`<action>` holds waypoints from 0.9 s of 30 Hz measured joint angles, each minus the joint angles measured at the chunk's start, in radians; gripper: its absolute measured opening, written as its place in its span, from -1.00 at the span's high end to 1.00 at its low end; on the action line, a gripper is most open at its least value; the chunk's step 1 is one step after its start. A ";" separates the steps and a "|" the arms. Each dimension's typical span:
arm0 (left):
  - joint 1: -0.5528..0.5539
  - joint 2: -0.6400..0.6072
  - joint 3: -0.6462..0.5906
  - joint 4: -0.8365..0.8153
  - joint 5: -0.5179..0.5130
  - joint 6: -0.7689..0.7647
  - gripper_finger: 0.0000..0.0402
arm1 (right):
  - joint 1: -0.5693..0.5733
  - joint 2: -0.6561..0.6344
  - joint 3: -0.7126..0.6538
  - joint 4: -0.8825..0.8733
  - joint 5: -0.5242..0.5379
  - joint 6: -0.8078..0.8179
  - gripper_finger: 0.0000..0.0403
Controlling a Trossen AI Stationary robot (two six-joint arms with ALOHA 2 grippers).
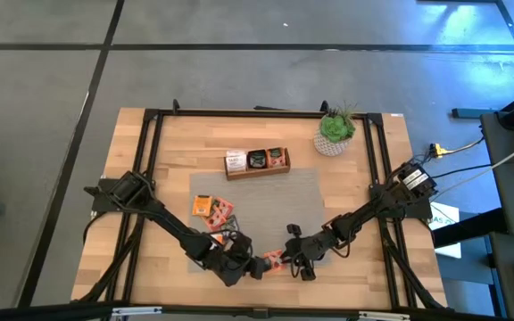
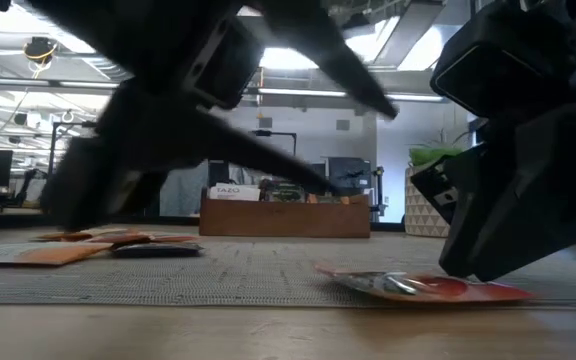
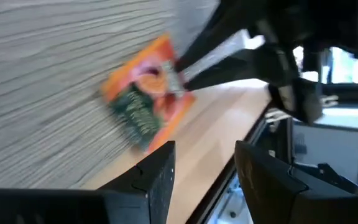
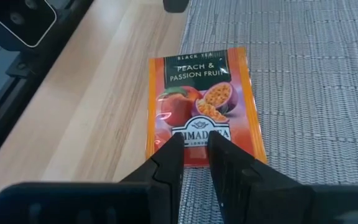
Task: Pick & Place Tea
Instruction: Put the orange tea bag into the right section of the wooden organizer
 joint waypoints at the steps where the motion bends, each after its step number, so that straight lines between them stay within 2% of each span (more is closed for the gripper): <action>1: -0.001 0.000 0.000 -0.019 0.000 -0.022 0.20 | 0.000 0.000 0.000 -0.002 0.000 0.000 0.61; 8: -0.002 0.000 0.000 -0.106 0.016 -0.095 0.20 | 0.000 0.000 0.002 -0.031 0.000 0.002 0.61; 19: 0.015 0.026 0.002 -0.102 0.032 -0.140 0.20 | 0.000 0.001 -0.002 -0.019 0.004 0.028 0.61; 27: 0.018 0.050 0.011 -0.094 0.007 -0.176 0.20 | 0.001 0.001 -0.003 -0.015 0.008 0.044 0.61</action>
